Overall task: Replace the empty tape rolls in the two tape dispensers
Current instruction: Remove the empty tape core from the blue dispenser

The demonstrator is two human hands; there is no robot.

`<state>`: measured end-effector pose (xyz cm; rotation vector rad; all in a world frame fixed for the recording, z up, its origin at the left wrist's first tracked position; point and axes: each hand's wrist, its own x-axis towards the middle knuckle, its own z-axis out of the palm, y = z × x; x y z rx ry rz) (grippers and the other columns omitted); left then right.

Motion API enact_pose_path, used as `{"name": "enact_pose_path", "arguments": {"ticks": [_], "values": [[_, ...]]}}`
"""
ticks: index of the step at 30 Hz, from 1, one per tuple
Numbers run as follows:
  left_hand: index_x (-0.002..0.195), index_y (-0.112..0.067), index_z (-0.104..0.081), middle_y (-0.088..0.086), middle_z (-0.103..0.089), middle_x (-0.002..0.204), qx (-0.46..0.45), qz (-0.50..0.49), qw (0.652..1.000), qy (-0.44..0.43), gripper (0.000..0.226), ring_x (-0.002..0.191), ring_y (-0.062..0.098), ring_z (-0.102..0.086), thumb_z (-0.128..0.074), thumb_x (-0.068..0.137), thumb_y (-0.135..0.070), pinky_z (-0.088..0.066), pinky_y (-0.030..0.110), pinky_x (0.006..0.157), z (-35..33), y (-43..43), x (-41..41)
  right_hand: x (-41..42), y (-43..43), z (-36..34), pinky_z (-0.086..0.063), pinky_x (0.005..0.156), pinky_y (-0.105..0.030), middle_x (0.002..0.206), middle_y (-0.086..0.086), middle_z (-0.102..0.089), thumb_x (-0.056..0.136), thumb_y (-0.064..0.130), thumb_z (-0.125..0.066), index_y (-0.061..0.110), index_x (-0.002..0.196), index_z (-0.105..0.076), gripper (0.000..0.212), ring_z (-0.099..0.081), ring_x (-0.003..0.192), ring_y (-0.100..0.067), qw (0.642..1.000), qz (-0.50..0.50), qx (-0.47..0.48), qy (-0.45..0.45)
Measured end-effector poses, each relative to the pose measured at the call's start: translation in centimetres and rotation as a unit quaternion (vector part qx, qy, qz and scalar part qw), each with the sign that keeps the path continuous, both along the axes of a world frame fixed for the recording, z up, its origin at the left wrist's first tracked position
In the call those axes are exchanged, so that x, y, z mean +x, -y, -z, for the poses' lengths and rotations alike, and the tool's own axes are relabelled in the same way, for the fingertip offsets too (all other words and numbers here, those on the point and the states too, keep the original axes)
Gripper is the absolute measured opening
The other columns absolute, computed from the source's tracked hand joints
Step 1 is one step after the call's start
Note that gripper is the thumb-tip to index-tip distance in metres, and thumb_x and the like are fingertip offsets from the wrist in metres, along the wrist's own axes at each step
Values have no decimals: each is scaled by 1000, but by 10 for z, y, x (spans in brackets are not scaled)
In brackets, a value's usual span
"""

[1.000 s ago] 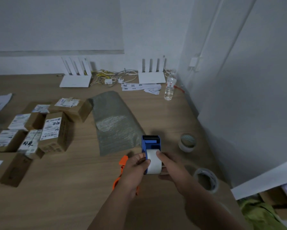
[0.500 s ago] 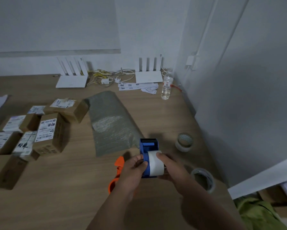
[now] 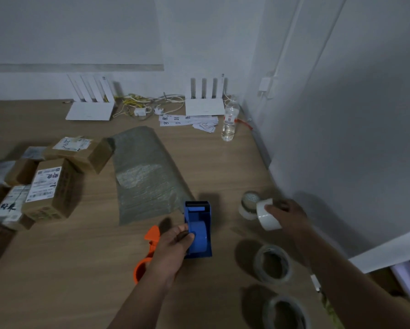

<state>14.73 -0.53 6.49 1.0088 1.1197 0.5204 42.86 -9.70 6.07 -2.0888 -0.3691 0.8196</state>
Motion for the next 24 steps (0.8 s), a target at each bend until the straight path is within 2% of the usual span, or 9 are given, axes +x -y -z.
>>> {"name": "enact_pose_path", "arguments": {"ticks": [1, 3, 5, 7, 11, 14, 19, 24], "values": [[99, -19, -68, 3, -73, 105, 1, -4, 1000, 0, 19, 100, 20, -68, -57, 94, -4, -53, 38, 94, 1, 0, 0, 15, 0, 2, -57, 79, -41, 119, -15, -63, 76, 40, -78, 19, 125, -56, 58, -65, 98, -32, 996, -35, -56, 57], [101, -19, -68, 4, -73, 108, 1, -10, 1000, -2, 19, 101, 20, -68, -58, 93, -5, -53, 38, 94, 4, 1, 2, 41, -4, 6, -52, 93, -43, 128, -15, -58, 69, 51, -73, 19, 135, -49, 78, -60, 111, -36, 971, -99, -155, 151], [105, -18, -69, 5, -73, 110, -3, -13, 1000, -3, 20, 104, 21, -68, -58, 94, -6, -52, 38, 94, 7, 2, 2, 55, -6, 16, -50, 96, -47, 129, -17, -54, 65, 57, -69, 19, 136, -47, 84, -56, 115, -38, 946, -148, -203, 204], [106, -16, -69, 7, -74, 110, -6, -15, 1000, -2, 21, 105, 22, -68, -56, 94, -5, -51, 38, 95, 10, 3, 3, 56, -8, 27, -49, 95, -46, 131, -18, -49, 69, 55, -71, 18, 137, -44, 83, -51, 118, -40, 924, -190, -232, 237], [105, -18, -71, 8, -74, 110, -6, -12, 1000, -7, 21, 108, 27, -67, -56, 94, -6, -49, 44, 100, 19, 1, 3, 54, -13, 48, -50, 92, -45, 130, -18, -47, 70, 51, -75, 20, 136, -43, 79, -49, 118, -42, 909, -225, -242, 254], [106, -17, -71, 7, -75, 110, -5, -15, 1000, -9, 22, 109, 26, -67, -56, 94, -6, -49, 45, 102, 26, 2, 2, 54, -14, 64, -50, 92, -45, 133, -18, -45, 69, 55, -76, 18, 141, -39, 89, -49, 119, -41, 905, -237, -252, 246], [107, -15, -69, 12, -73, 111, -12, -22, 1000, -1, 22, 109, 28, -66, -54, 95, -5, -49, 39, 94, 30, 4, 3, 53, -13, 79, -52, 87, -45, 129, -18, -48, 68, 54, -74, 18, 135, -43, 82, -50, 113, -42, 903, -226, -237, 277], [108, -12, -69, 13, -73, 113, -13, -35, 999, 7, 21, 110, 31, -65, -54, 95, -6, -48, 45, 100, 32, 3, 3, 53, -10, 85, -52, 87, -47, 129, -18, -49, 67, 52, -76, 21, 133, -47, 78, -51, 113, -42, 906, -228, -221, 281]]}}
